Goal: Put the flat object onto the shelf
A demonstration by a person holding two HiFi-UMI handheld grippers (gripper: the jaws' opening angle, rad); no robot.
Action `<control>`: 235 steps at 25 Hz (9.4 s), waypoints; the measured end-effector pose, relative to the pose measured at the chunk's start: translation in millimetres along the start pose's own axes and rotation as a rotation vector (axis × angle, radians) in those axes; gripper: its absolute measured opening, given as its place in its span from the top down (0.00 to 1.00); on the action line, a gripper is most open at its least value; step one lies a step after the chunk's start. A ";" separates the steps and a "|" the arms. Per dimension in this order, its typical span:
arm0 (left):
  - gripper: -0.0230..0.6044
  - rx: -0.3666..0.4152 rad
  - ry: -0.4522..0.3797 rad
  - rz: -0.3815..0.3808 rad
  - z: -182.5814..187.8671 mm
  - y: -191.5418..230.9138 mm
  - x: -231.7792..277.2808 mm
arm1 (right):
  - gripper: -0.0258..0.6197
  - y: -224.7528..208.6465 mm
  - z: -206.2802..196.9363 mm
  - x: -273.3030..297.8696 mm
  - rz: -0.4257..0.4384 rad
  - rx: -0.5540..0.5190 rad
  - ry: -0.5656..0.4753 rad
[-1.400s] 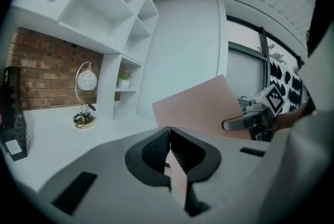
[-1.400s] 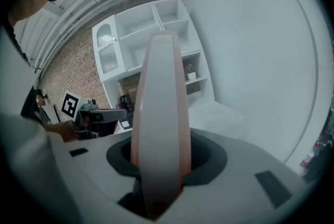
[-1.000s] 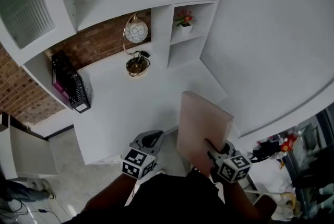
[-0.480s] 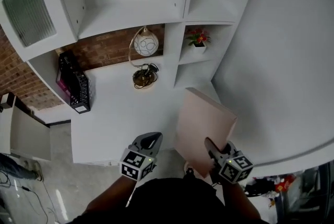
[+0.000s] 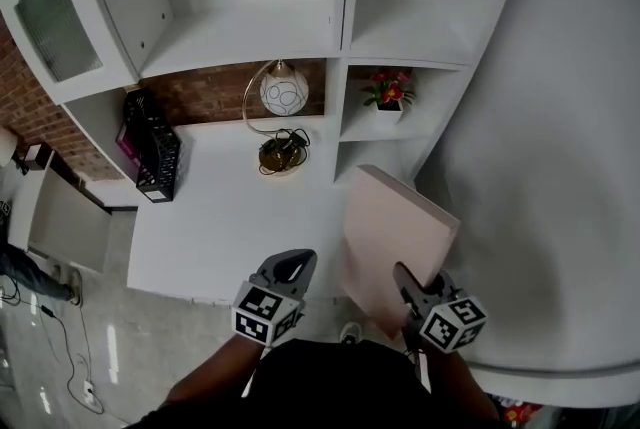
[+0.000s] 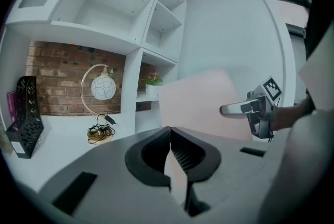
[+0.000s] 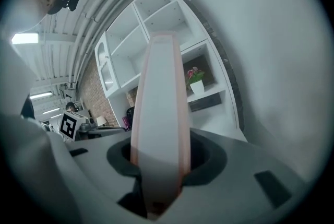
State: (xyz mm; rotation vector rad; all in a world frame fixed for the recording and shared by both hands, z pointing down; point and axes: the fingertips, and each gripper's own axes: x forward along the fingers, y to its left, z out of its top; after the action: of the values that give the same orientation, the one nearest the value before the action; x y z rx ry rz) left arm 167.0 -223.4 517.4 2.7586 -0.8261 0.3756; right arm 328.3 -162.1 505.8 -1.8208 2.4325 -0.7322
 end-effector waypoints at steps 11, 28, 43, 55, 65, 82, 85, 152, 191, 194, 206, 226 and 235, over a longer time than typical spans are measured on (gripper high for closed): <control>0.96 -0.016 -0.006 0.142 -2.7 -13.7 18.3 | 0.70 -44.8 12.9 14.6 0.101 -0.044 0.019; 0.96 0.023 -0.029 0.099 20.1 24.5 -21.5 | 0.70 4.2 37.2 21.8 0.032 -0.059 -0.059; 0.95 0.051 -0.016 -0.004 3.2 38.6 -52.0 | 0.71 44.4 32.7 4.0 -0.084 -0.124 -0.111; 0.96 0.083 -0.059 0.085 40.1 57.8 -35.8 | 0.71 51.5 209.1 -16.8 -0.030 -0.337 -0.333; 0.96 0.062 -0.015 0.074 56.9 36.9 37.9 | 0.71 75.0 377.3 -37.8 -0.022 -0.722 -0.535; 0.95 0.098 -0.018 0.127 54.3 18.0 35.1 | 0.71 56.5 441.0 19.8 -0.133 -1.006 -0.498; 0.96 0.092 -0.010 0.134 48.3 19.7 32.4 | 0.71 55.9 440.9 29.0 -0.150 -1.047 -0.497; 0.96 0.017 -0.014 0.257 35.0 62.9 2.8 | 0.68 11.1 490.4 230.9 -0.344 -1.200 -0.268; 0.96 0.015 -0.027 0.195 34.0 52.2 9.3 | 0.52 58.6 380.6 123.6 -0.158 -1.062 -0.345; 0.95 0.015 -0.030 0.183 35.1 48.9 10.2 | 0.53 58.6 340.9 116.3 -0.102 -0.986 -0.297; 0.95 0.029 -0.063 0.180 47.6 44.2 6.1 | 0.60 44.0 198.2 84.4 0.056 -0.518 -0.229; 0.96 0.008 -0.093 0.207 44.8 41.4 -11.2 | 0.73 4.8 53.0 78.5 0.073 -0.237 -0.047; 0.96 0.009 -0.102 0.231 49.3 47.3 -16.6 | 0.88 6.0 46.6 77.8 0.086 -0.240 -0.036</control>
State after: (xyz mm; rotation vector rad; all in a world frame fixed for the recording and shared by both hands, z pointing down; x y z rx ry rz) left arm 135.6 -268.1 473.1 2.7159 -1.1767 0.2817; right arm 311.2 -248.2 482.3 -1.7697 2.6540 -0.4136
